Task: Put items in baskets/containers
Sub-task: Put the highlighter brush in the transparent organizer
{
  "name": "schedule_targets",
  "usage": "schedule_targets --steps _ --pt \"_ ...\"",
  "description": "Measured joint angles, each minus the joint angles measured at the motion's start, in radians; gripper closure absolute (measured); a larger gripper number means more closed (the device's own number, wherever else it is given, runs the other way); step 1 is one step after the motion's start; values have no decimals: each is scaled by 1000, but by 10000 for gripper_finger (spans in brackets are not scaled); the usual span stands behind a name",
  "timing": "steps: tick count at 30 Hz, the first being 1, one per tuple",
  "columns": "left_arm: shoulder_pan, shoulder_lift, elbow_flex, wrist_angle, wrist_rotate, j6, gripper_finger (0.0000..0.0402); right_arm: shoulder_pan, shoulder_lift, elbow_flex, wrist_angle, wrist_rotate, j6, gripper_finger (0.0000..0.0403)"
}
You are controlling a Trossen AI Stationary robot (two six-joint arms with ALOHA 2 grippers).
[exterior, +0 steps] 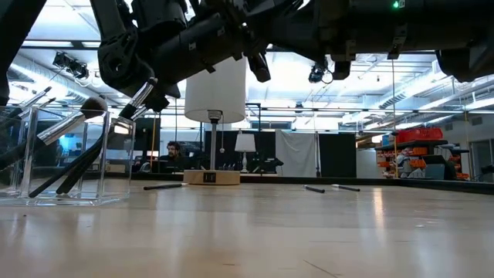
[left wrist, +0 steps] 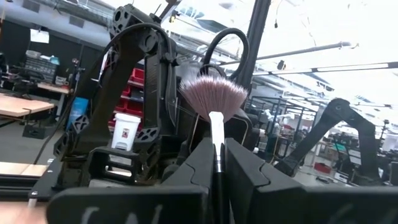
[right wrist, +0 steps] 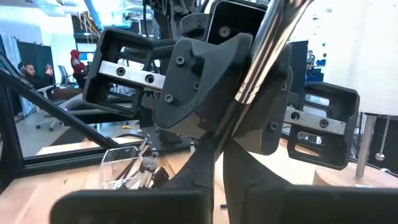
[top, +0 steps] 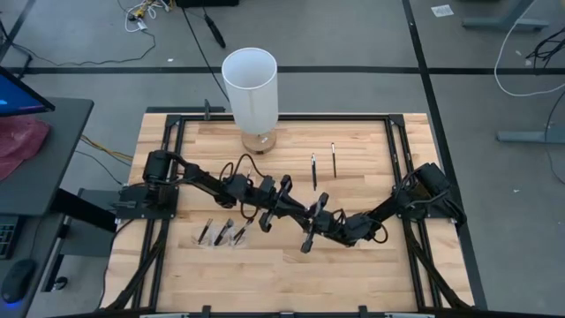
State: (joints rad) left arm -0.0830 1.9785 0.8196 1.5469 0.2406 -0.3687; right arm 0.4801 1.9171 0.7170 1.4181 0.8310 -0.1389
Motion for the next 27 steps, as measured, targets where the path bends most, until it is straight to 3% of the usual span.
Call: schedule_targets --steps 3,10,13,16,22,27 --pt "0 0 0 -1 0 0 375 0 0 0 0 -2 7 379" --pt "-6 0 1 3 -5 9 376 0 1 0 49 -8 1 282" --pt "-16 0 1 3 -8 22 375 2 0 0 55 -14 -12 266" --pt "-19 0 1 4 -7 22 376 2 0 0 59 -10 -36 283" --pt "-21 0 1 -1 2 14 375 1 -1 0 63 9 -40 381" --pt "-30 0 1 -1 0 17 375 2 -2 0 64 9 -48 380"
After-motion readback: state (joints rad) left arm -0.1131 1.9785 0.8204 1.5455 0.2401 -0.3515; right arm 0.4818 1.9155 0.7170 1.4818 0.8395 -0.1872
